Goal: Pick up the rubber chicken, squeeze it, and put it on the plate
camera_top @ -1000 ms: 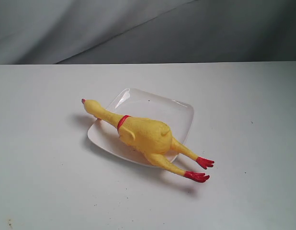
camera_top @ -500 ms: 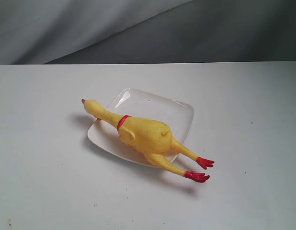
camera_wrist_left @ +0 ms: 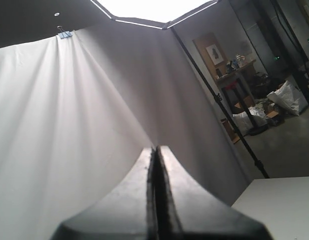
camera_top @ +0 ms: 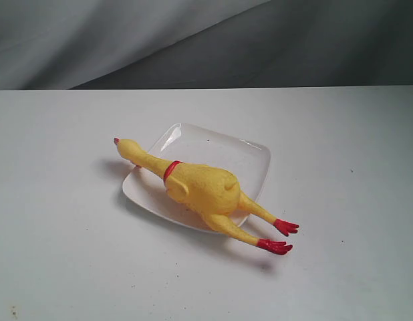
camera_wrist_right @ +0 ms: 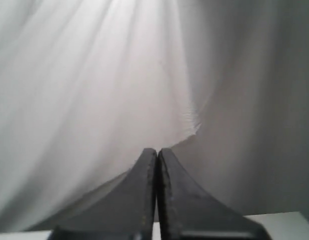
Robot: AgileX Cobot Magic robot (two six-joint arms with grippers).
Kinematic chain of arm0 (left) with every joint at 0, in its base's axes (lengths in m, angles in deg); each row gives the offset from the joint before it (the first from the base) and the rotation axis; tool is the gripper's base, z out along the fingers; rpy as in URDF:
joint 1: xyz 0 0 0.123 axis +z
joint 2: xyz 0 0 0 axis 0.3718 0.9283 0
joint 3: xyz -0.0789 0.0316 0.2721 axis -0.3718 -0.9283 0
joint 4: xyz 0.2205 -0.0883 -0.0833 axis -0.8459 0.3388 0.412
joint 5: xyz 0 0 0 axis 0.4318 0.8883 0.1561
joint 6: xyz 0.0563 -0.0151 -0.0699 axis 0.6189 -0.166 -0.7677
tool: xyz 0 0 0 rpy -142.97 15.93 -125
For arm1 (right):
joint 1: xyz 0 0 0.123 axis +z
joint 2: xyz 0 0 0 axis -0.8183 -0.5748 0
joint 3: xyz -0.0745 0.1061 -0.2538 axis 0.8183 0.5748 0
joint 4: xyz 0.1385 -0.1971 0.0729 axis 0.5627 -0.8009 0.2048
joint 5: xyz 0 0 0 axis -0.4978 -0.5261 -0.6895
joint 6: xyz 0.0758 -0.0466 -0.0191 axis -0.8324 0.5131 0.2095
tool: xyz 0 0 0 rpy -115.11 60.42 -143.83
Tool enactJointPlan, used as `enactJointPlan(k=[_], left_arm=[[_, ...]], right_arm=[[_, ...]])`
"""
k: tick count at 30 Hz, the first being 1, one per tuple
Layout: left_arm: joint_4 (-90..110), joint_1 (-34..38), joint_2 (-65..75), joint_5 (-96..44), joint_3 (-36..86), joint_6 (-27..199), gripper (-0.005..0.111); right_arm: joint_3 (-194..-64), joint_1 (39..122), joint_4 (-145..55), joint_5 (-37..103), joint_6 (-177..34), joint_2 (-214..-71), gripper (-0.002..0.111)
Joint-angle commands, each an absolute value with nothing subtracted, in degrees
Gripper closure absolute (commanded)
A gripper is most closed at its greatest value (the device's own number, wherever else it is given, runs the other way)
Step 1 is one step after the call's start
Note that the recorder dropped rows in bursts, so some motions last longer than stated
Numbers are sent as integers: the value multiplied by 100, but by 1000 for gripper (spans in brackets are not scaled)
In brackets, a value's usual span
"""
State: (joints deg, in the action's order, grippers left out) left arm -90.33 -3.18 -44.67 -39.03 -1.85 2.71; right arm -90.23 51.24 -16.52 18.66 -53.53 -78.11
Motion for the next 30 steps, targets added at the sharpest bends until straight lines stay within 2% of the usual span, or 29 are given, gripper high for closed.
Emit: enactJointPlan(k=[1, 7, 15, 30], left_arm=[[-9008, -341, -4488, -3851, -205, 248, 107], [-9008, -341, -4488, -3838, -205, 248, 107], [-9008, -341, -4488, -3838, -205, 248, 107], [-9008, -341, -4488, -3838, -205, 238, 107]], right_arm=[[-9007, 5089, -1946, 2400, -6931, -7683, 108], [-9007, 5089, -3655, 2111, -8174, -7685, 108], [-8981, 5089, -4644, 1149, -7756, -7685, 108], [-7136, 5089, -4719, 2612, -7205, -7685, 108]])
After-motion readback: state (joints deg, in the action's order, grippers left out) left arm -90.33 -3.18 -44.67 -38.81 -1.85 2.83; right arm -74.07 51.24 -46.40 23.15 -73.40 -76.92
